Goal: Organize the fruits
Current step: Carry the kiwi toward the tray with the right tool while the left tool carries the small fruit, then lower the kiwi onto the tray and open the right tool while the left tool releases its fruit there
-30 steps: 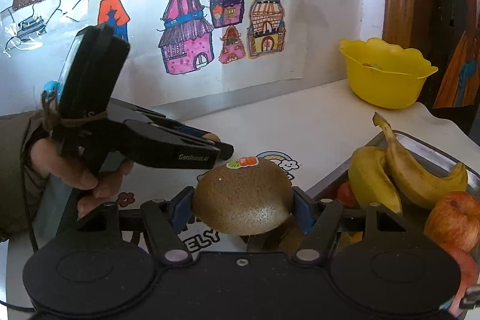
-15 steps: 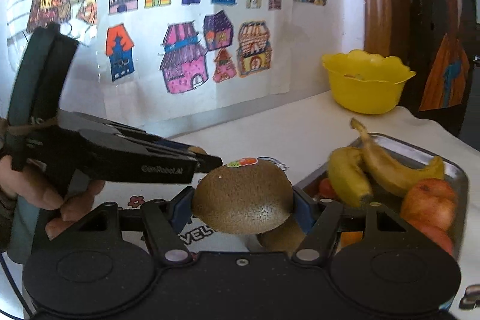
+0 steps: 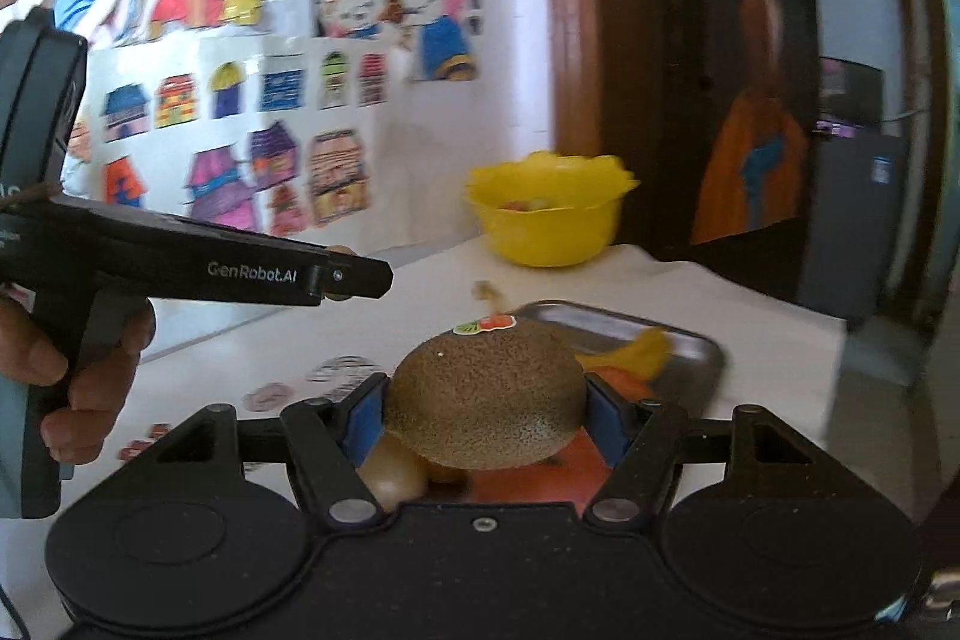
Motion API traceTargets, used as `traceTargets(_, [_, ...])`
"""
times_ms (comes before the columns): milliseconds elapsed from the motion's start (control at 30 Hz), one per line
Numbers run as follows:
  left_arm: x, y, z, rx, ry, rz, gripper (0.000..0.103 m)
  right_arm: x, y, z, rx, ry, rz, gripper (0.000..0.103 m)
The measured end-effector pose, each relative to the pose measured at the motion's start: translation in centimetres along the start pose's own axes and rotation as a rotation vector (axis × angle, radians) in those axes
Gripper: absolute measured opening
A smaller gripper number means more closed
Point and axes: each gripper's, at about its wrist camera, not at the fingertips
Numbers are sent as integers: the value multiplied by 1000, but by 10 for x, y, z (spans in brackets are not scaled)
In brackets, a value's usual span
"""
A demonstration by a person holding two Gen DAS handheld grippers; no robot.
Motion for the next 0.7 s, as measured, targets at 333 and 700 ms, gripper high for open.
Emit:
traceTargets(333, [-28, 2, 58, 47, -43, -12, 30, -33, -10, 32, 24, -28, -8, 69])
traceTargets(700, [-12, -6, 85, 78, -12, -28, 30, -20, -14, 73, 30, 23, -63, 69])
Point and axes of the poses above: each gripper's, at about its wrist camera, not at the fingertips, and z roughly the way its jaws point, x to its left, y to its top, and after that the axes turned 3 degrees about -x, right-handed
